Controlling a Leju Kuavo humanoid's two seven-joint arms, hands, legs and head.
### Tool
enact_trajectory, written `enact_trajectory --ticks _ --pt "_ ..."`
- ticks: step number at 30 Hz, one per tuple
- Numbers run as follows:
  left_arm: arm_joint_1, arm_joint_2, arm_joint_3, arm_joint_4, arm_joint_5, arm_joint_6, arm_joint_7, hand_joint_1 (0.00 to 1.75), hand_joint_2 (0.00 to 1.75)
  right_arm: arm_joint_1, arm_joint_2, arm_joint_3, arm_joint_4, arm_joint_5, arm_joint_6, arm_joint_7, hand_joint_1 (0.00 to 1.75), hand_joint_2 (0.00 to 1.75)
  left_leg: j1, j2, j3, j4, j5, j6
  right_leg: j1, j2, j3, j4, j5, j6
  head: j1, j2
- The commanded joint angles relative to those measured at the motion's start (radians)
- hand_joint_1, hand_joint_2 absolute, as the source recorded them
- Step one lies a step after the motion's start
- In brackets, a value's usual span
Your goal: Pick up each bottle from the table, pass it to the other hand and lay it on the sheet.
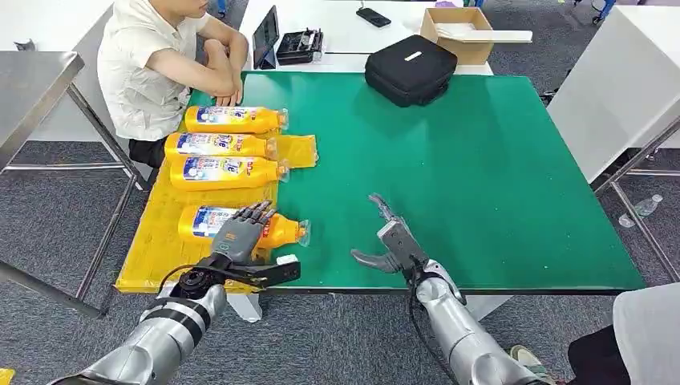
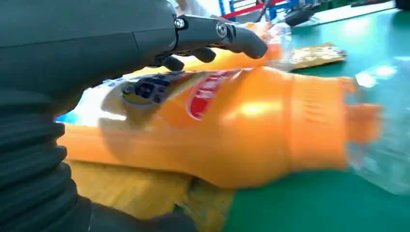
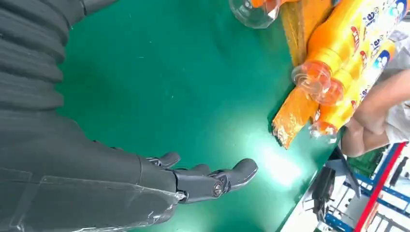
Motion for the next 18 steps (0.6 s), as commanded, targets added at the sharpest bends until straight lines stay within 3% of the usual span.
enact_trajectory --ticks 1,6,13,18 --pt "0.180 -0.055 -0.082 -0.309 0.073 0.030 -0.027 0.00 1.75 0.062 -0.009 -0.057 -0.053 0.010 -0.014 0.036 0.00 1.75 0.001 -0.001 0.001 -0.001 -0.001 -0.001 0.001 -0.002 0.002 -0.002 -0.001 -0.002 0.000 0.000" --pt "0.214 -0.010 -0.174 -0.382 -0.015 0.049 0.017 0.00 1.75 0.086 -0.013 -0.075 -0.073 0.022 -0.015 0.045 0.00 1.75 0.001 0.001 -0.005 0.001 -0.002 -0.002 0.001 0.001 -0.005 0.000 -0.001 -0.002 0.000 0.000" --pt "0.233 -0.005 -0.188 -0.410 -0.048 0.124 0.066 0.00 1.75 0.105 -0.009 -0.091 -0.089 0.032 -0.022 0.043 0.00 1.75 0.001 0.002 -0.008 0.000 -0.002 -0.002 0.001 0.001 -0.008 0.000 -0.001 -0.003 0.000 0.000" --pt "0.356 0.012 -0.209 -0.675 -0.065 0.208 0.041 0.00 1.75 0.171 -0.003 -0.143 -0.228 0.031 -0.041 0.041 0.00 1.75 0.000 0.001 -0.011 0.000 -0.001 -0.001 0.001 0.001 -0.011 0.000 -0.001 -0.001 0.000 0.000"
